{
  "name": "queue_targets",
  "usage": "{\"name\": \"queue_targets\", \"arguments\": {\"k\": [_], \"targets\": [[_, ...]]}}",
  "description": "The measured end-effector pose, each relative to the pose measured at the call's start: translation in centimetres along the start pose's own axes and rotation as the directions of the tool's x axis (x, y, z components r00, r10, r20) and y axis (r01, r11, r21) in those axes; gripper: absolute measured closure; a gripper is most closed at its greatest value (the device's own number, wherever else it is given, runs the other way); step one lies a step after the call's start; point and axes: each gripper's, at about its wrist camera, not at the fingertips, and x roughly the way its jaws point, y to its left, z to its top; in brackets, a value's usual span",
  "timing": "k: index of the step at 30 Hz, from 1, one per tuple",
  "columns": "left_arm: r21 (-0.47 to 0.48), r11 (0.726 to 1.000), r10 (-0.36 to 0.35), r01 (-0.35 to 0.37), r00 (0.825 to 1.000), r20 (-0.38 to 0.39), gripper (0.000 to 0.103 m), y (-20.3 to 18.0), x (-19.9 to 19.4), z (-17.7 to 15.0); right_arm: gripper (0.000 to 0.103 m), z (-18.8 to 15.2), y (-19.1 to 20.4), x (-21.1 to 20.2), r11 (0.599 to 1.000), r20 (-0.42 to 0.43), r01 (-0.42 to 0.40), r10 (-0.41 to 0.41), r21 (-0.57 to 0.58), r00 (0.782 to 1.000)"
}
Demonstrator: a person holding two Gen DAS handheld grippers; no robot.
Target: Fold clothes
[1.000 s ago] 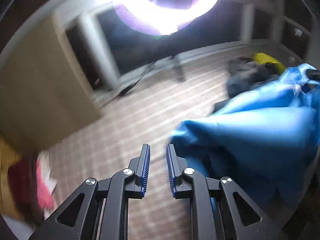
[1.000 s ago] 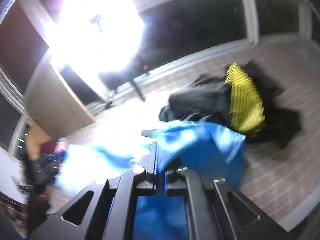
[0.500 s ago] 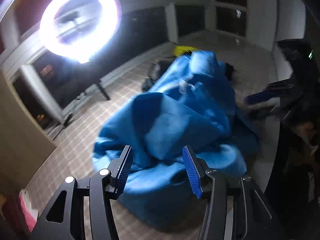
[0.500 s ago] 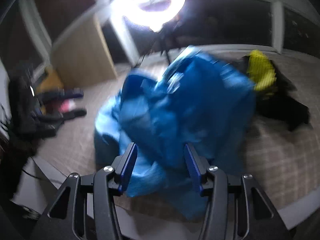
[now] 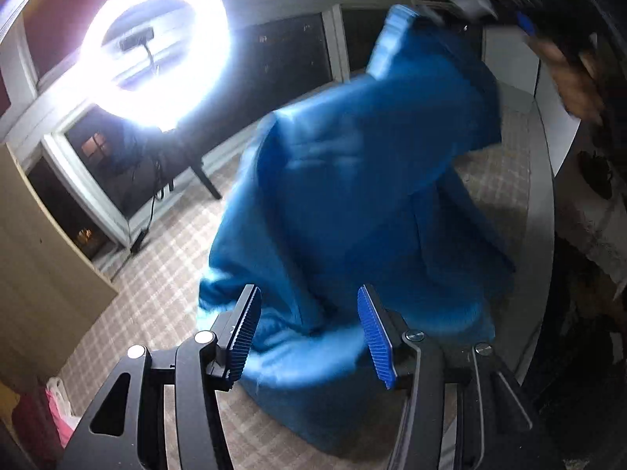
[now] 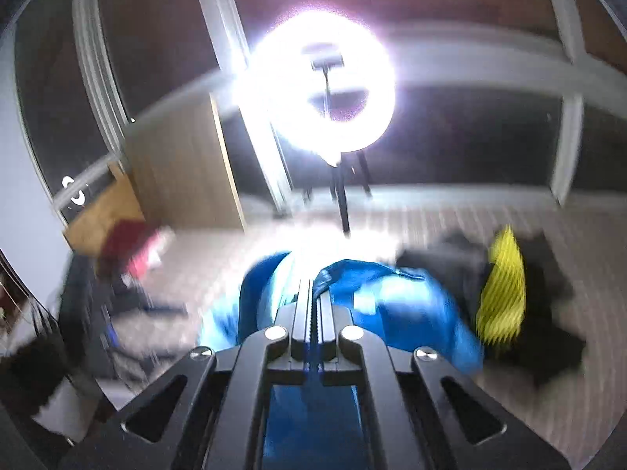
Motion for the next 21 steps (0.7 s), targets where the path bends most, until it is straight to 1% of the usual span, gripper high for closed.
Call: {"name": "queue_targets", "arguments": {"k": [1, 2, 3, 5, 7, 9, 11, 12, 13, 14, 15, 16, 18, 19, 20, 21], "targets": [[0.007, 1.000, 0.005, -0.005, 1.000, 0.025, 0.052, -0.3, -0.2, 0.6, 0.102, 1.3, 0.1, 0.8, 1.000, 0.000, 0.001, -0.001, -0.010, 1.000], [0.015, 1.000, 0.025, -0.026, 0.998, 0.060, 0.049, -0.6, -0.4, 1.3, 0.102, 2.6, 0.3, 1.6, 1.000, -0.001, 0.001, -0.001, -0.019, 1.000], [0.023, 0.999, 0.045, -0.047, 0.994, 0.095, 0.045, -0.9, -0.5, 2.1, 0.102, 3.9, 0.4, 2.4, 1.000, -0.002, 0.001, -0.001, -0.027, 1.000], [0.017, 0.997, 0.073, -0.076, 0.985, 0.154, 0.040, -1.3, -0.3, 3.4, 0.102, 5.4, 0.5, 3.3, 1.000, -0.010, -0.010, 0.010, -0.017, 1.000], [0.010, 0.997, 0.079, -0.083, 0.979, 0.188, 0.040, -1.8, 0.7, 4.7, 0.102, 6.6, 0.2, 4.0, 1.000, -0.015, -0.024, 0.024, -0.001, 1.000], [0.019, 0.995, 0.088, -0.094, 0.974, 0.207, 0.039, -2.2, 2.3, 5.7, 0.102, 6.7, 0.2, 4.5, 0.999, -0.018, -0.047, 0.047, 0.018, 0.999], [0.021, 0.993, 0.109, -0.115, 0.974, 0.197, 0.040, -2.3, 4.2, 6.6, 0.102, 6.5, 0.1, 5.1, 0.998, -0.019, -0.063, 0.064, 0.028, 0.998], [0.010, 0.996, 0.082, -0.085, 0.980, 0.181, 0.045, -1.9, 5.0, 6.9, 0.102, 6.6, 0.0, 5.3, 0.998, -0.021, -0.063, 0.064, 0.027, 0.998], [-0.001, 0.998, 0.055, -0.055, 0.985, 0.165, 0.054, -1.5, 5.8, 7.3, 0.102, 6.5, 0.0, 5.5, 0.997, -0.022, -0.066, 0.067, 0.029, 0.998], [-0.013, 1.000, 0.026, -0.024, 0.989, 0.149, 0.083, -1.1, 6.5, 7.7, 0.102, 6.4, -0.1, 5.6, 0.997, -0.024, -0.064, 0.065, 0.033, 0.998], [-0.040, 0.999, -0.020, 0.025, 0.992, 0.125, 0.101, -0.3, 6.7, 8.0, 0.101, 6.3, -0.3, 5.6, 0.998, -0.028, -0.053, 0.054, 0.032, 0.998], [-0.068, 0.995, -0.066, 0.073, 0.992, 0.103, 0.102, 0.5, 6.9, 8.2, 0.100, 6.3, -0.5, 5.5, 0.999, -0.032, -0.042, 0.043, 0.030, 0.999], [-0.124, 0.985, -0.105, 0.119, 0.988, 0.113, 0.102, 2.7, 5.5, 8.5, 0.097, 6.0, -0.9, 5.4, 0.999, -0.039, -0.016, 0.017, 0.028, 0.999], [-0.142, 0.983, -0.103, 0.118, 0.988, 0.113, 0.102, 3.9, 4.6, 8.6, 0.086, 5.6, -1.5, 4.5, 0.999, -0.022, 0.021, -0.020, 0.040, 1.000], [-0.154, 0.984, -0.075, 0.092, 0.991, 0.114, 0.103, 5.3, 3.4, 8.8, 0.066, 4.7, -2.3, 2.9, 0.997, 0.019, 0.044, -0.045, 0.062, 0.999], [-0.155, 0.986, -0.044, 0.063, 0.992, 0.118, 0.103, 6.3, 2.4, 8.9, 0.057, 3.7, -2.8, 1.7, 0.996, 0.052, 0.051, -0.055, 0.078, 0.997]]}}
